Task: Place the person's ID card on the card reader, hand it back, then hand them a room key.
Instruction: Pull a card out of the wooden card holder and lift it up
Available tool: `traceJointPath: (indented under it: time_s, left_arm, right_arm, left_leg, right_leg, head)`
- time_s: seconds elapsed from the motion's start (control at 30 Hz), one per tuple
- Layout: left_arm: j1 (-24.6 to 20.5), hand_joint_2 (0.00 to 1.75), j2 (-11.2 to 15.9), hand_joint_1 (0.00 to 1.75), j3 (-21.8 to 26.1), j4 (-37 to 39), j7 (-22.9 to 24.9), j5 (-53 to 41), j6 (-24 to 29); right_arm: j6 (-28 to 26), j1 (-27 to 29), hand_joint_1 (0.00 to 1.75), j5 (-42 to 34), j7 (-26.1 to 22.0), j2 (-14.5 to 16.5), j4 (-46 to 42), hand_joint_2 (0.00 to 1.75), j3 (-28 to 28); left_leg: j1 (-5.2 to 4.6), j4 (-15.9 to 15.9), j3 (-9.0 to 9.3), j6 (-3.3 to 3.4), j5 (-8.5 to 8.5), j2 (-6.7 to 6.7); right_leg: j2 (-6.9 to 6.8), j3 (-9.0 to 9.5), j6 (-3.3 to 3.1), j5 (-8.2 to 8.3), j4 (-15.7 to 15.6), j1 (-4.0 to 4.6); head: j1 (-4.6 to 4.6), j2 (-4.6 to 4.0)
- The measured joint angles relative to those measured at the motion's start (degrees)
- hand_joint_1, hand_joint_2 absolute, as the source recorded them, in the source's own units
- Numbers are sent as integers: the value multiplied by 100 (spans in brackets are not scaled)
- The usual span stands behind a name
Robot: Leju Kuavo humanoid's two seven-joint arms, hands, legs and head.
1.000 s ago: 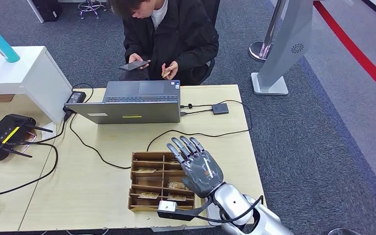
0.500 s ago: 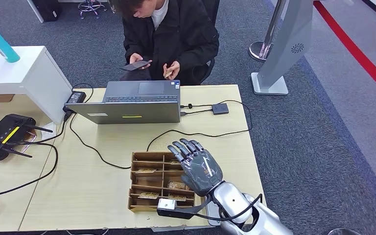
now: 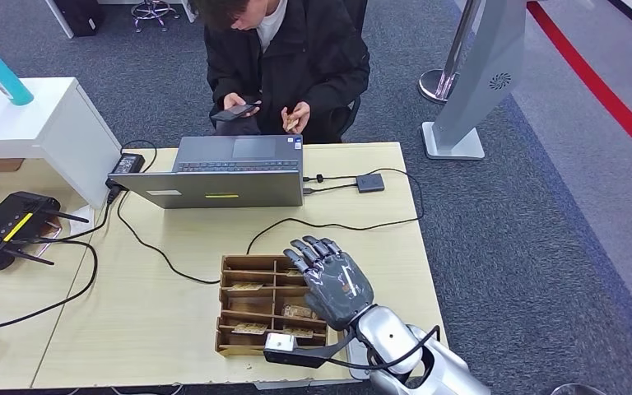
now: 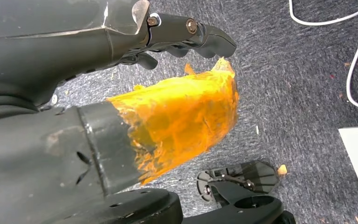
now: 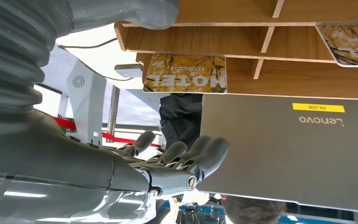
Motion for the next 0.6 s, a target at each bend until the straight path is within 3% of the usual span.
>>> traceJointPath:
  time_s: [0.6]
  left_arm:
    - [3,0,-1,0,-3,-29,17,-2,-14]
  right_arm:
    - [20,-7,57,-17,2,22,76,175,0]
  left_leg:
    - [0,0,0,0,0,0]
  right_leg:
    - [0,0,0,0,0,0]
  head:
    - [-1,0]
